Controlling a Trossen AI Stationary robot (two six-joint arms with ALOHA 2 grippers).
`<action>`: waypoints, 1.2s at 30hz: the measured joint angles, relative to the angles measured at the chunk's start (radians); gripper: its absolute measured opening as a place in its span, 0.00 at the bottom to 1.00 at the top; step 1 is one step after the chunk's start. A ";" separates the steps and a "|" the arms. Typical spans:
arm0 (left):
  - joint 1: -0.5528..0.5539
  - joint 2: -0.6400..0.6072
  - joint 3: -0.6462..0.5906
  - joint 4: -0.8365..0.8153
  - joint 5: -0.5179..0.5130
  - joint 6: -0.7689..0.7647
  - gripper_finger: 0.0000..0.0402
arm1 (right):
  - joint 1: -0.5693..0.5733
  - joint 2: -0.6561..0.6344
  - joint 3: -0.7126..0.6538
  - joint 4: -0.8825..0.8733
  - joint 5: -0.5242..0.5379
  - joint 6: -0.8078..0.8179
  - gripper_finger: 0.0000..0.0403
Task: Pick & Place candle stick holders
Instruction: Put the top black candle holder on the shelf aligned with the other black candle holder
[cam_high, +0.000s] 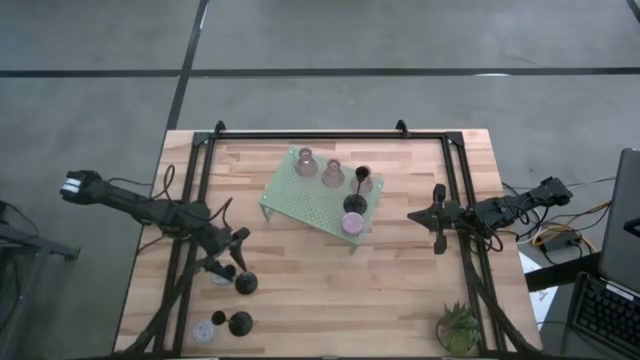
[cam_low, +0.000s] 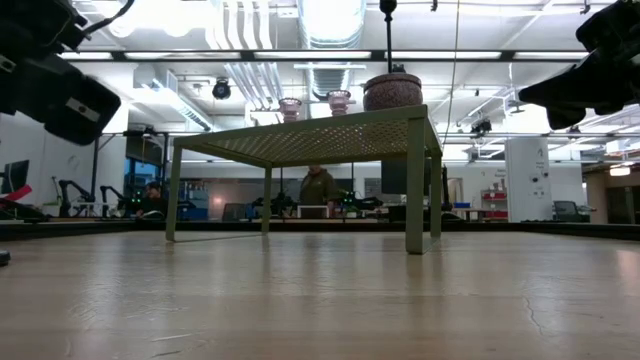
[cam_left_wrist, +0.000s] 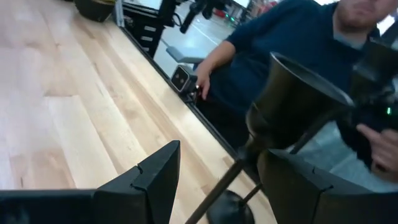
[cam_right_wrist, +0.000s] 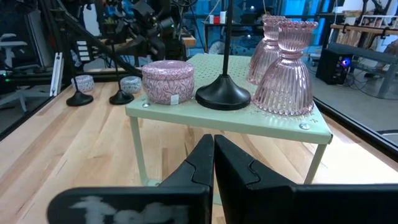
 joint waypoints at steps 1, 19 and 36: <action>0.000 0.000 0.000 0.002 -0.004 -0.024 0.53 | 0.000 0.000 0.000 0.000 0.000 0.000 0.02; -0.001 0.008 -0.002 0.010 -0.087 -0.055 0.52 | 0.000 0.000 0.000 0.000 0.000 0.000 0.02; -0.001 0.008 -0.002 0.017 -0.088 -0.050 0.23 | 0.000 0.000 0.000 0.000 0.000 0.000 0.02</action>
